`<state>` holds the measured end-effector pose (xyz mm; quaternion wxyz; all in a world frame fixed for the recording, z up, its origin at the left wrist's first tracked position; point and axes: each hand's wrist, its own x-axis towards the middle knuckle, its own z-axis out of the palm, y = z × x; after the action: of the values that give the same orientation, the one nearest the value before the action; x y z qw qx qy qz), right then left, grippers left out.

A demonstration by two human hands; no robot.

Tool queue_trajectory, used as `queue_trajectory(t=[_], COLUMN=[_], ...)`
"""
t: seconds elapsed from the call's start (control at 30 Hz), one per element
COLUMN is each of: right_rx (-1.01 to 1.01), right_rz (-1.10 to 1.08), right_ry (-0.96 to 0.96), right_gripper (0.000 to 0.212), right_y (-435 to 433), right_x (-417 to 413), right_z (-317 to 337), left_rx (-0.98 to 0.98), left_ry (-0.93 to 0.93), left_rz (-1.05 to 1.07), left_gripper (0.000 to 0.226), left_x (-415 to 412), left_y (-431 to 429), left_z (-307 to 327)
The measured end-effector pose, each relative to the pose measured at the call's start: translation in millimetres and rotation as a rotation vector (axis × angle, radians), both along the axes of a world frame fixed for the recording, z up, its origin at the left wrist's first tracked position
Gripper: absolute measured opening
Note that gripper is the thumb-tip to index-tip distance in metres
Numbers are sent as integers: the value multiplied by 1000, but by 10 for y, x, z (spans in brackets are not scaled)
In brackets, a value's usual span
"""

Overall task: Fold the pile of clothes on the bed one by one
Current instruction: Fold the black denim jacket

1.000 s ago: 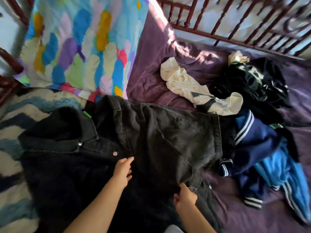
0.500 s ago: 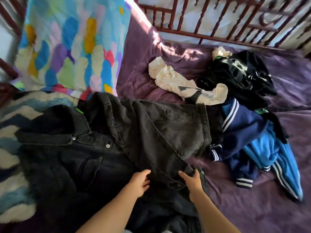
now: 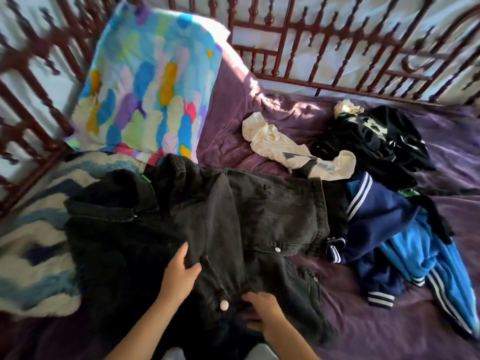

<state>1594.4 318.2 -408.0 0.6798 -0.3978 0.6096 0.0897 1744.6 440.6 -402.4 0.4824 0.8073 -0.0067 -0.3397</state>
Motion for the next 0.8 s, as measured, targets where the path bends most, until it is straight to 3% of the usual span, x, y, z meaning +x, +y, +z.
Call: queue_trajectory(t=[0.1, 0.23, 0.37, 0.5, 0.6, 0.63, 0.8], right_rx=[80, 82, 42, -261, -447, -470, -396], right_rz=[-53, 21, 238, 571, 716, 751, 797], right_ry=[80, 89, 170, 387, 437, 442, 396], right_gripper=[9, 10, 16, 29, 34, 38, 43], right_y=[103, 1, -72, -142, -178, -173, -113], right_x=[-91, -24, 98, 126, 177, 220, 400], right_z=[-104, -63, -41, -80, -134, -163, -352], left_rx=[288, 306, 273, 245, 238, 241, 259], left_ry=[232, 181, 105, 18, -9, -11, -134], left_rz=[-284, -158, -102, -45, -57, -59, -94], left_gripper=[70, 48, 14, 21, 17, 13, 46], left_x=[-303, -215, 100, 490, 780, 872, 1415], left_y=[175, 235, 123, 11, -49, -77, -264], left_z=[-196, -344, -250, -228, -286, -304, -387])
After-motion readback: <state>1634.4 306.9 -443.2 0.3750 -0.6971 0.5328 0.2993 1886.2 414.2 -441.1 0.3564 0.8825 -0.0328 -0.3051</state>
